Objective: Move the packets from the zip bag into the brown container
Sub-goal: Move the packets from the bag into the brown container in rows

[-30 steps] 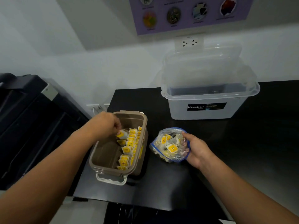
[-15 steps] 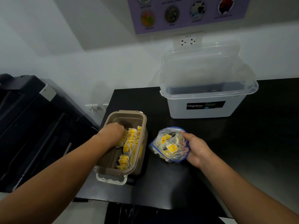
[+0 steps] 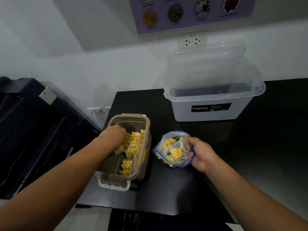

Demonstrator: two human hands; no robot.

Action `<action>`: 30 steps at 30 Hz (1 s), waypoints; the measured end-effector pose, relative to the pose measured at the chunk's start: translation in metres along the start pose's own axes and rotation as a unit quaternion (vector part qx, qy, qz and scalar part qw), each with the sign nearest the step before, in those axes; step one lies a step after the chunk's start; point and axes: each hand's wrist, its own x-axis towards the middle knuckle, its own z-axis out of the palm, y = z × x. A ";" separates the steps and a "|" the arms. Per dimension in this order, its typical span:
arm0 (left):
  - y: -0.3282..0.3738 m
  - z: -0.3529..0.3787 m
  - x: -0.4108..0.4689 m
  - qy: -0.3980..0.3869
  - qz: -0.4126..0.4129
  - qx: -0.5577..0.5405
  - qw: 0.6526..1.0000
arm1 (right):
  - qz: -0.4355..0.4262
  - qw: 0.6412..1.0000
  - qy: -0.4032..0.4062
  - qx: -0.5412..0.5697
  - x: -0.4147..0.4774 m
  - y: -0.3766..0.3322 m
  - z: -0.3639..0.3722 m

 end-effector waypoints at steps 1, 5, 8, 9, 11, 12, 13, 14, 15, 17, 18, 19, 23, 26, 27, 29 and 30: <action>0.001 0.001 0.000 0.001 -0.002 -0.005 1.000 | 0.001 1.000 -0.001 -0.001 0.000 0.000 0.000; 0.004 0.005 0.000 -0.003 -0.002 -0.025 1.000 | 0.001 1.000 -0.003 -0.001 -0.002 -0.001 0.001; 0.006 0.006 0.002 0.008 0.000 -0.049 0.999 | 0.002 1.000 -0.004 0.000 -0.003 -0.001 0.002; 0.006 0.006 0.002 0.011 -0.002 -0.057 0.998 | 0.003 1.000 -0.004 0.001 -0.003 -0.001 0.001; 0.007 0.007 0.004 0.015 -0.011 -0.074 0.997 | 0.005 1.000 -0.003 0.001 -0.003 -0.001 0.000; 0.007 0.007 0.004 0.018 -0.012 -0.081 0.997 | 0.006 1.000 -0.003 0.001 -0.003 -0.001 0.000; 0.007 0.006 0.003 0.018 -0.010 -0.083 0.996 | 0.006 1.000 -0.004 0.002 -0.003 -0.001 0.000; 0.007 0.006 0.002 0.016 -0.003 -0.082 0.996 | 0.006 1.000 -0.004 0.003 -0.003 -0.001 -0.001; 0.008 0.006 0.000 0.010 0.007 -0.080 0.997 | 0.006 1.000 -0.004 0.004 -0.003 -0.001 -0.001; 0.010 0.005 -0.003 0.004 0.024 -0.066 0.998 | 0.007 1.000 -0.005 0.006 -0.004 -0.001 0.000; 0.011 0.005 -0.004 0.003 0.026 -0.061 0.998 | 0.006 1.000 -0.006 0.007 -0.005 -0.001 0.000; 0.011 0.003 -0.004 0.001 0.025 -0.056 0.998 | 0.005 1.000 -0.008 0.009 -0.005 -0.001 0.001; 0.012 0.001 -0.007 0.000 0.018 -0.059 0.998 | 0.005 1.000 -0.010 0.009 -0.005 -0.001 0.000; 0.012 0.000 -0.009 0.006 0.012 -0.070 0.997 | 0.003 1.000 -0.013 0.005 -0.005 0.001 0.000; 0.011 -0.003 -0.010 0.006 0.005 -0.078 0.997 | 0.003 1.000 -0.013 0.003 -0.005 0.001 0.000; 0.009 -0.013 -0.013 0.004 -0.006 -0.109 0.994 | 0.002 1.000 -0.011 0.001 -0.005 0.002 -0.001; 0.009 -0.021 -0.015 0.010 -0.008 -0.132 0.991 | 0.001 1.000 -0.009 0.001 -0.005 0.002 -0.001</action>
